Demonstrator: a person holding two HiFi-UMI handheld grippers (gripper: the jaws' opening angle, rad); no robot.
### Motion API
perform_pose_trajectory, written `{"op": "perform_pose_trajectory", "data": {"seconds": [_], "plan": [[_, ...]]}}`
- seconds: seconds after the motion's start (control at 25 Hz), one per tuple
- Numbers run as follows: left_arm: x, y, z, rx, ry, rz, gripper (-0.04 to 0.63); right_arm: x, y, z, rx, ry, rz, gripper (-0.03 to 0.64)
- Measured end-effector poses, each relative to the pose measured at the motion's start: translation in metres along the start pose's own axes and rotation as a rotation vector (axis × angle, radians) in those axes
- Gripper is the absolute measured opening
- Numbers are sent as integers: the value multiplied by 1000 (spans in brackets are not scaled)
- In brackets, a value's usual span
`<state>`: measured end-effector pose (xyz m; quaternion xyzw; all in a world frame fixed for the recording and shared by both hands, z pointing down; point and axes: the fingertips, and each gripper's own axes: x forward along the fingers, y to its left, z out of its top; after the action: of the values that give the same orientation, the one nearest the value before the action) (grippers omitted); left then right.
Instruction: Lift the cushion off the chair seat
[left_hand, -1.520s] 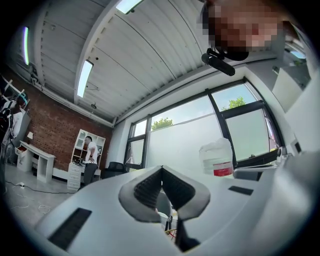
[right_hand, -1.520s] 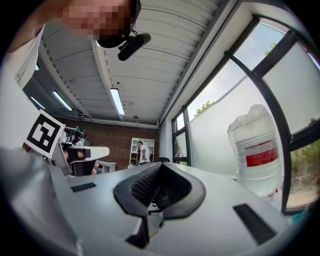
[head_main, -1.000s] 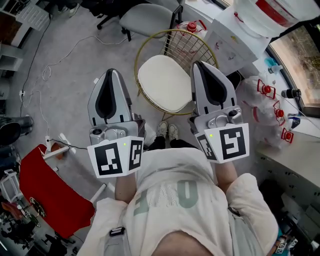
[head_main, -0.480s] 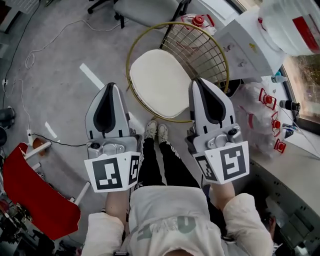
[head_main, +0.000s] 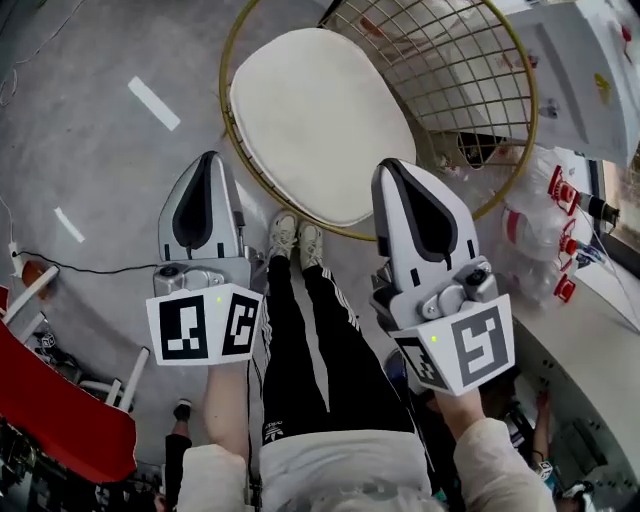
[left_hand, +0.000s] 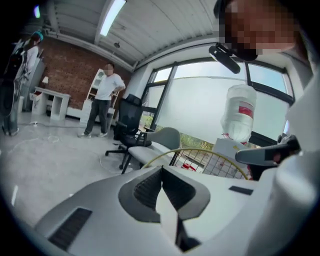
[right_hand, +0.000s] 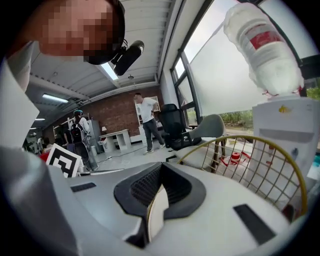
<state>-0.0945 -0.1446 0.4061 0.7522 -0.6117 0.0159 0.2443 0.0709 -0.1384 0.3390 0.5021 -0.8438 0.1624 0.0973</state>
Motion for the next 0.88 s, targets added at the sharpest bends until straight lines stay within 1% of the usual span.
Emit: {"op": "perform_pose_trajectory", "data": {"seconds": [0.12, 0.16, 0.24, 0.28, 0.36, 0.44, 0.48, 0.6, 0.68, 0.72, 0.76, 0.84, 0.88], "plan": [[12, 16, -46, -101, 54, 30, 12, 5, -3, -25, -1, 47, 29, 17], [15, 21, -61, -132, 71, 28, 12, 7, -2, -32, 3, 59, 38, 17], [20, 28, -87, -199, 107, -3, 22, 11, 3, -45, 14, 76, 58, 17], [21, 30, -99, -242, 124, -23, 42, 13, 5, -50, 17, 82, 68, 17], [25, 34, -119, -359, 145, -64, 103, 17, 10, -56, 20, 90, 86, 17], [29, 39, -137, -510, 149, -99, 131, 21, 14, -58, 33, 92, 100, 17], [30, 41, -145, -580, 151, -113, 155, 23, 16, -59, 43, 92, 107, 17], [33, 46, -170, -747, 172, -143, 193, 25, 20, -60, 53, 94, 137, 17], [37, 45, -188, -845, 209, -170, 201, 25, 20, -62, 47, 102, 154, 17], [38, 44, -198, -883, 233, -180, 199, 25, 20, -63, 47, 108, 160, 17], [39, 43, -207, -902, 260, -192, 199, 24, 20, -64, 50, 113, 167, 17], [41, 41, -220, -906, 312, -231, 199, 24, 20, -67, 61, 121, 176, 17], [41, 39, -225, -928, 334, -246, 200, 24, 20, -69, 66, 125, 179, 17]]}}
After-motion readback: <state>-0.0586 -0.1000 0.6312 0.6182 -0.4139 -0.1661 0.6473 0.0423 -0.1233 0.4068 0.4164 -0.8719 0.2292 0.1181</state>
